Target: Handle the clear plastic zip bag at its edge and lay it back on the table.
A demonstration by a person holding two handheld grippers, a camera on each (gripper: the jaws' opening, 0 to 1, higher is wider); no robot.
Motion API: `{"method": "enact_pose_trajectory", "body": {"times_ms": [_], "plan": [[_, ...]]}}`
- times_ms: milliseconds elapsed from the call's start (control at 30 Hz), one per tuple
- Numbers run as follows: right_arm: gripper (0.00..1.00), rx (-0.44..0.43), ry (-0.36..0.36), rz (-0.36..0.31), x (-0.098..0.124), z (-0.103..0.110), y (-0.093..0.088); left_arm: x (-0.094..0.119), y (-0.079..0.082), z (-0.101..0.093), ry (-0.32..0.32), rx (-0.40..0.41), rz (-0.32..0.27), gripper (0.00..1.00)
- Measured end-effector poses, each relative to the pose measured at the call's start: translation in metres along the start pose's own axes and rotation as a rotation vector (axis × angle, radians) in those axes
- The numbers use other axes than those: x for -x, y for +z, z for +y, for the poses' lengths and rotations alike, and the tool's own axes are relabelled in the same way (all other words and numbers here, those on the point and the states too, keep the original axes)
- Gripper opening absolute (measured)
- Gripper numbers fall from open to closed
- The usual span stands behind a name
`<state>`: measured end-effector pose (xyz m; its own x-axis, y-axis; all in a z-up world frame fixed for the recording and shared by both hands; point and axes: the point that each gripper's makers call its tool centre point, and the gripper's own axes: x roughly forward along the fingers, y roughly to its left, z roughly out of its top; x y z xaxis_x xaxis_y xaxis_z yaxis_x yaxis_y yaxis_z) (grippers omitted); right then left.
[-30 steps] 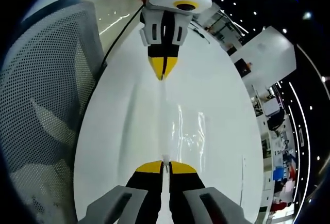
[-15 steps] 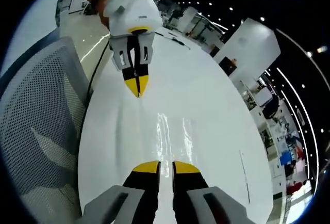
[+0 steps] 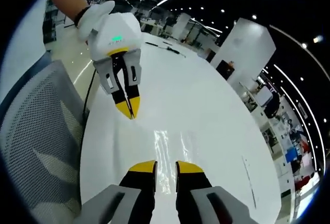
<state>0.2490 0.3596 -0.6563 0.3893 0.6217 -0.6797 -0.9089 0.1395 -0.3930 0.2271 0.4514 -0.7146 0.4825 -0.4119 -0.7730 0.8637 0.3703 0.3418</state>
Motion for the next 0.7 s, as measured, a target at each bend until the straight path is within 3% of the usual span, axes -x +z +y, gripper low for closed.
{"method": "enact_pose_trajectory", "body": {"times_ms": [300,700], "plan": [[0.11,-0.024,0.026,0.001,-0.014,0.007,0.007,0.000,0.004,0.001,0.002,-0.010,-0.006,0.00],[0.10,0.030,0.081,0.034,-0.035,0.025,0.006,0.006,0.011,0.005,0.023,-0.026,-0.019,0.00]]}}
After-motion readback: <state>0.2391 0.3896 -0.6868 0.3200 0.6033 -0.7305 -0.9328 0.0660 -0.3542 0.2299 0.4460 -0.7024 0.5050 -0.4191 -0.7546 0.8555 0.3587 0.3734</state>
